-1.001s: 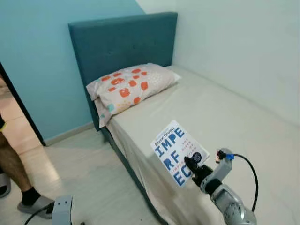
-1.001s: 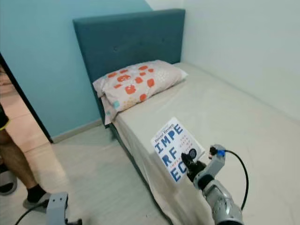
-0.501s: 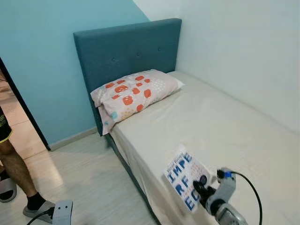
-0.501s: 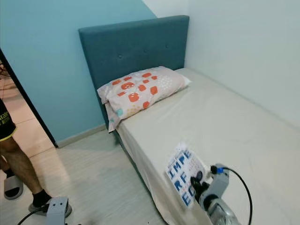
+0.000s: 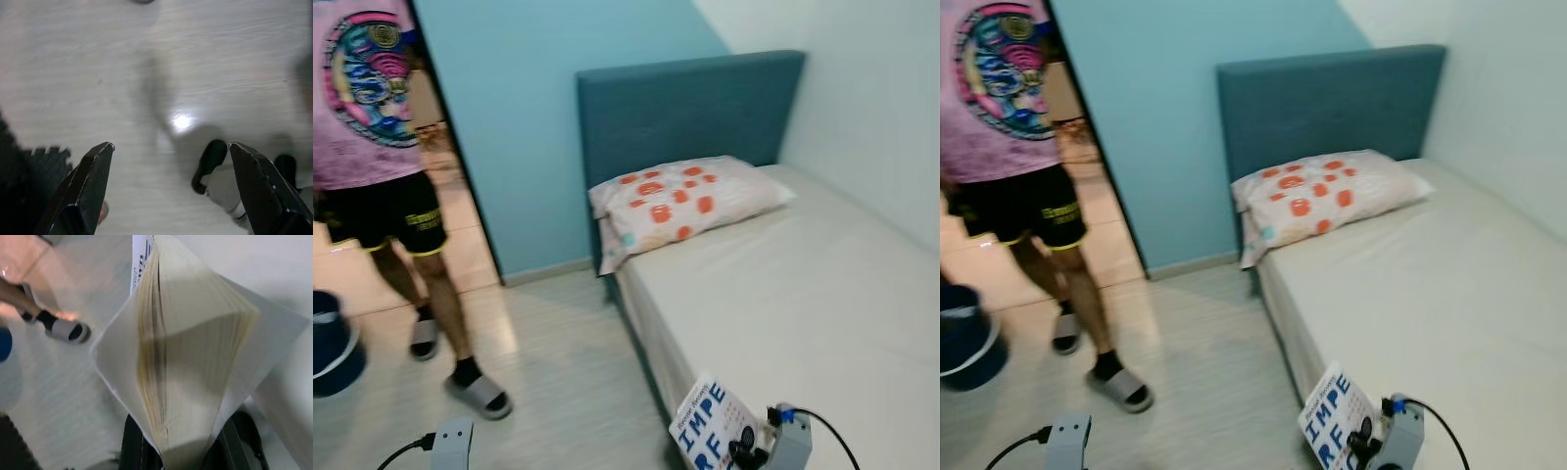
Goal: Clean up the room
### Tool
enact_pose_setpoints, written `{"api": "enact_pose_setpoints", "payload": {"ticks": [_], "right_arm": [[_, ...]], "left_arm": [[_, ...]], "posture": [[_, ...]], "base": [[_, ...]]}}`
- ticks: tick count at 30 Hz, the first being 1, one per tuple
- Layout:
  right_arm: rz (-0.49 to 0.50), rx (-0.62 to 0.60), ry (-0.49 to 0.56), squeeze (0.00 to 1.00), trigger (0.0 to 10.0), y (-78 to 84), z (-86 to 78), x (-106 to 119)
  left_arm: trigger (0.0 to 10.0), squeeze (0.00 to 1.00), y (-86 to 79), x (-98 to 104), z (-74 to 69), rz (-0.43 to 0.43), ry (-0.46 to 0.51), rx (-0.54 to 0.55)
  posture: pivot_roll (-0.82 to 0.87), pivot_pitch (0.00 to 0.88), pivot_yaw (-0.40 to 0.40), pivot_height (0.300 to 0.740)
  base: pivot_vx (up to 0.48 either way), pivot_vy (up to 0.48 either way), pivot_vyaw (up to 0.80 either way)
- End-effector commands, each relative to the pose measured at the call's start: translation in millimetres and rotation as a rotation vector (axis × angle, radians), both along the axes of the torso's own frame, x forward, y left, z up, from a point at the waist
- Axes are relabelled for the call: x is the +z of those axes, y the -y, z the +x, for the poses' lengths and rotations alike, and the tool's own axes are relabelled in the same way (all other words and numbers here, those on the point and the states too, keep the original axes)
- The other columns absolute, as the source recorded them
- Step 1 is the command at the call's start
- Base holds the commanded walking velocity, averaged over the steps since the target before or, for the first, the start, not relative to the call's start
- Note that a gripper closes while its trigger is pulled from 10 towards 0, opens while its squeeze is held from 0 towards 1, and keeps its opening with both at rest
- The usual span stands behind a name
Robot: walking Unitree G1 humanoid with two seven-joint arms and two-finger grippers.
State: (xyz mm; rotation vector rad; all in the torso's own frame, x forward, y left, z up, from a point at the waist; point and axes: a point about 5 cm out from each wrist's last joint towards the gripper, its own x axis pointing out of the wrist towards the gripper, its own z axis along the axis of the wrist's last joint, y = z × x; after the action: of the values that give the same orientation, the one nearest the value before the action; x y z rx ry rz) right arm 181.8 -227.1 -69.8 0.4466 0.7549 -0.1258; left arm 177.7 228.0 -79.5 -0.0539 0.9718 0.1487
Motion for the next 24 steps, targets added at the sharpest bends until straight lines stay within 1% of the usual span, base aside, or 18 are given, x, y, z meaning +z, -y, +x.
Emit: {"api": "enact_pose_setpoints", "payload": {"ticks": [1, 7, 9, 11, 12, 15, 17, 19, 21, 24], "right_arm": [[-0.016, -0.009, 0.005, 0.00, 10.0, -0.2, -3.8, -2], [-0.020, -0.014, -0.027, 0.00, 10.0, -1.4, -12.3, -7], [-0.025, -0.020, -0.058, 0.00, 10.0, -2.2, -21.0, -12], [-0.025, -0.020, -0.058, 0.00, 10.0, -2.2, -21.0, -12], [-0.025, -0.021, -0.066, 0.00, 10.0, -2.6, -23.5, -13], [-0.053, -0.050, -0.112, 0.00, 10.0, 1.8, -33.9, -17], [-0.063, -0.059, -0.130, 0.00, 10.0, 3.3, -36.9, -18], [-0.084, -0.081, -0.157, 0.00, 10.0, 6.2, -42.1, -20], [-0.084, -0.081, -0.157, 0.00, 10.0, 6.2, -42.1, -20], [-0.095, -0.098, -0.183, 0.00, 10.0, 7.1, -49.2, -23]], "left_arm": [[10.0, 0.00, 0.9, -1, -0.6, 0.001, -0.009, -0.010], [10.0, 0.00, 2.0, -1, -1.5, -0.002, -0.014, -0.014], [10.0, 0.00, 2.8, -3, -4.2, -0.003, -0.024, -0.025], [10.0, 0.00, 2.8, -3, -4.2, -0.003, -0.024, -0.025], [10.0, 0.00, 2.9, -3, -5.1, -0.003, -0.028, -0.028], [10.0, 0.00, 2.4, -5, -8.8, 0.003, -0.043, -0.041], [10.0, 0.00, 2.3, -5, -9.8, 0.003, -0.046, -0.043], [10.0, 0.00, 2.6, -6, -11.3, 0.003, -0.051, -0.047], [10.0, 0.00, 2.6, -6, -11.3, 0.003, -0.051, -0.047], [10.0, 0.00, 2.8, -6, -12.4, -0.002, -0.053, -0.052]], "posture": [[-0.03, 0.000, -0.011, 0.740], [-0.03, 0.000, -0.007, 0.740], [-0.03, 0.000, -0.006, 0.740], [-0.03, 0.000, -0.006, 0.740], [-0.03, 0.000, -0.006, 0.740], [-0.03, 0.000, -0.007, 0.740], [-0.03, 0.000, -0.007, 0.740], [-0.03, 0.000, -0.008, 0.740], [-0.03, 0.000, -0.008, 0.740], [-0.03, 0.000, -0.007, 0.740]], "base": [[0.000, 0.000, 0.76], [0.000, 0.000, 0.76], [0.000, 0.000, 0.76], [0.000, 0.000, 0.76], [0.000, 0.000, 0.76], [0.000, 0.000, 0.76], [0.000, 0.000, 0.65], [0.000, 0.000, 0.00], [0.000, 0.000, 0.00], [0.000, 0.000, 0.00]]}}
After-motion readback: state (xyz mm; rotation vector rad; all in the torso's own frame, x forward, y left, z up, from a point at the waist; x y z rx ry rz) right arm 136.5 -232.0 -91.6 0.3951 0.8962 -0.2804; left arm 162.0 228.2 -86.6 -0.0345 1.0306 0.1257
